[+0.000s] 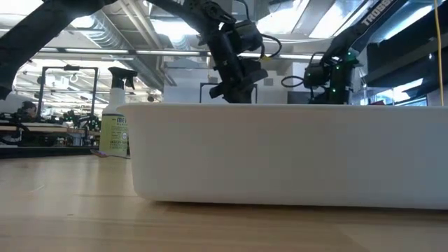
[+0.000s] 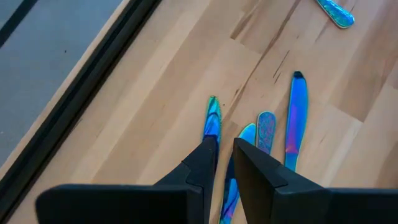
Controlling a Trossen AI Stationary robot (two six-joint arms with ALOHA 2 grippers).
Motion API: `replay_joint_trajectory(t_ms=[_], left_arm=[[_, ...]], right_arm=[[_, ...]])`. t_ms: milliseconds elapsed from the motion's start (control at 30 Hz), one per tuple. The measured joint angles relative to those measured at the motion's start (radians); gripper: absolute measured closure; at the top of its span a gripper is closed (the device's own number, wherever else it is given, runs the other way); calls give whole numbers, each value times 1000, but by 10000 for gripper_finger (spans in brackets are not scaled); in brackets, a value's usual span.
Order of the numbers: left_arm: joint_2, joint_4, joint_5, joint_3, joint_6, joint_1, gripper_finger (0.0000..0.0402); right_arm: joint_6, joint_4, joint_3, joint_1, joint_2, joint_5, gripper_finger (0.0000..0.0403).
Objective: Sort silverware
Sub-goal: Put the purple fork into the white silverware tray
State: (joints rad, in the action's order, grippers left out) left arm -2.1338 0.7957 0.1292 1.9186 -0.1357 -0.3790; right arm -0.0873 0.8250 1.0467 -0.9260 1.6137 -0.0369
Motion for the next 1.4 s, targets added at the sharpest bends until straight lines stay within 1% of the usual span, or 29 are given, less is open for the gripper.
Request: replay_joint_trajectory(t_ms=[67, 167, 333, 433, 633, 733, 800, 1300, 1400], left_arm=[[0, -1, -13, 0, 7, 0, 357], [0, 0, -19, 0, 12, 0, 357], [0, 0, -22, 0, 12, 0, 357], [0, 3, -22, 0, 12, 0, 357], [0, 21, -29, 0, 12, 3, 357], [0, 26, -30, 0, 12, 2, 357], [0, 28, -30, 0, 16, 2, 357], [0, 64, -30, 0, 31, 18, 357], [0, 62, -31, 0, 31, 21, 357]], right_arm=[[76, 25, 23, 2, 18, 0, 249], [185, 114, 80, 3, 79, 22, 235], [351, 229, 184, 3, 179, 99, 224], [377, 231, 210, 3, 208, 63, 224], [548, 182, 212, 30, 220, 58, 224], [573, 140, 213, 44, 218, 127, 224], [589, 134, 213, 43, 218, 140, 224], [590, 154, 213, 43, 282, 103, 224], [587, 153, 213, 42, 282, 72, 224]])
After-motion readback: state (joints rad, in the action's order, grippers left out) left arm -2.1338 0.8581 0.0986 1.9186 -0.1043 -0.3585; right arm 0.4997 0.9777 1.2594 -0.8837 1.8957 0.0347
